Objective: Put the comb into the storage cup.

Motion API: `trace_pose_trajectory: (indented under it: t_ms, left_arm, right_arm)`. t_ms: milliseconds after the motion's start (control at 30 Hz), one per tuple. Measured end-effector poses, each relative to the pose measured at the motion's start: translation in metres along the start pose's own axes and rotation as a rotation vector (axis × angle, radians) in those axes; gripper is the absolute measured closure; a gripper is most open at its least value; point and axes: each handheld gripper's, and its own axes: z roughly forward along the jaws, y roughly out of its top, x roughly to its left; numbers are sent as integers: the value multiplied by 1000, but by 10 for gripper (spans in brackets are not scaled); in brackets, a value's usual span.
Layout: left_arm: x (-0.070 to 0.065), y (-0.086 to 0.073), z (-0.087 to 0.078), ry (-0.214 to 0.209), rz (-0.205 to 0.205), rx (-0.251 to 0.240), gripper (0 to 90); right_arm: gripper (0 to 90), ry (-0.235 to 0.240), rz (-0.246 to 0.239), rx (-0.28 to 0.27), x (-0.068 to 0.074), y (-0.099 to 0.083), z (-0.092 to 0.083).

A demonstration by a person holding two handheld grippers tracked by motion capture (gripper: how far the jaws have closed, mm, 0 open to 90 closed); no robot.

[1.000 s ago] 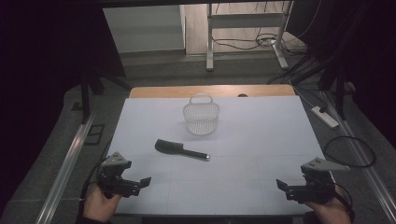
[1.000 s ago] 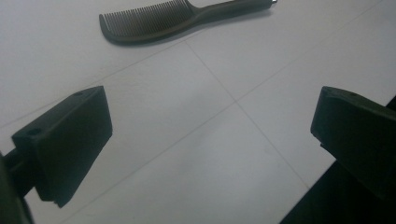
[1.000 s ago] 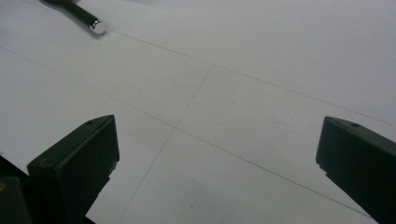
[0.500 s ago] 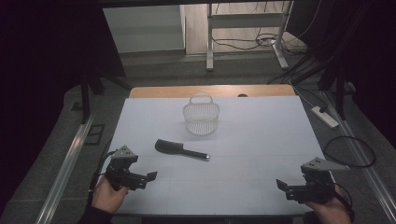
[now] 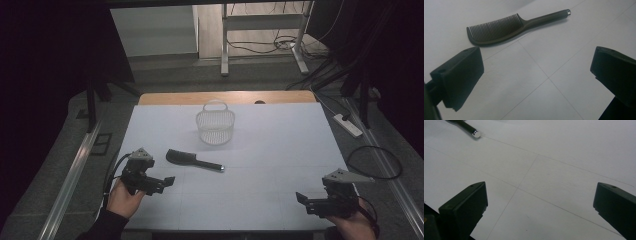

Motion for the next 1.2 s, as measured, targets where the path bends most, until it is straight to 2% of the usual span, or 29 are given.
trace_pose_trajectory:
  t_ms: [367,867,1200]
  left_arm:
    - [1,11,9,-7,-2,12,0]
    - [0,37,36,-13,27,47,0]
    - [-1,51,48,-22,27,65,0]
  right_arm:
    - [0,0,-4,2,0,0,0]
    - [0,2,-6,5,0,0,1]
    - [0,4,-8,6,0,0,1]
